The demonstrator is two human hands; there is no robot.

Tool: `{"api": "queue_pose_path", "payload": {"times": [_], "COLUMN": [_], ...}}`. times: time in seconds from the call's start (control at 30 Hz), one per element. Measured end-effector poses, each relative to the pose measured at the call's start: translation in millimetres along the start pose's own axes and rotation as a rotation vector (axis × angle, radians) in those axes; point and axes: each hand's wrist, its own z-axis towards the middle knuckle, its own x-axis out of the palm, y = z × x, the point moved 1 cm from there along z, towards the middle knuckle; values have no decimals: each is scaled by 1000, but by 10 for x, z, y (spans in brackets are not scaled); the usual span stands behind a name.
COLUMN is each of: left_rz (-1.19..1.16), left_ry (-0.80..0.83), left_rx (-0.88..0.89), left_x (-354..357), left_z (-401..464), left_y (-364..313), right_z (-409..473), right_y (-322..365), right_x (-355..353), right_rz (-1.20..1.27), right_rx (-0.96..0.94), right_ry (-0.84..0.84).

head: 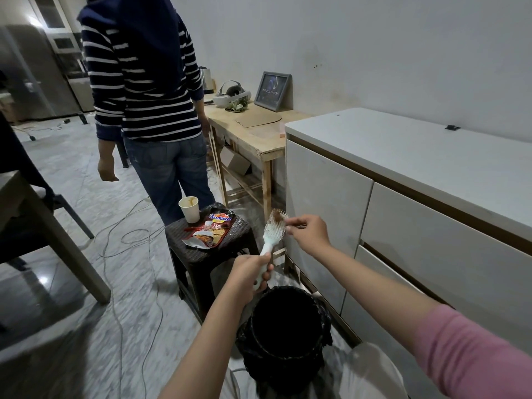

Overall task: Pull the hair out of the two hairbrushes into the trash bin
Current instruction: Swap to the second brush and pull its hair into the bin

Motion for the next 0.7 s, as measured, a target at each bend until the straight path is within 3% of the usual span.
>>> {"api": "queue_pose_path", "payload": {"times": [0.1,0.33,0.5,0.7], "left_rz": [-30,-90,-314,-352], "left_ry": [-2,-59,-230,-288], "left_rx": [-10,-55,-77,-74], "left_x": [-15,-42,-68,-116], "left_z": [-1,6,70,79], "left_y": [-4,26,59,53], "right_z": [-3,-10,-69,-67], "right_y": [29,-5,-23,-147], "right_x": [12,-38,-117,-189], "right_rz": [-4,-56,-33,-33], "right_rx": [21,26,6,23], "right_ry": [-87,-110,-178,-262]}}
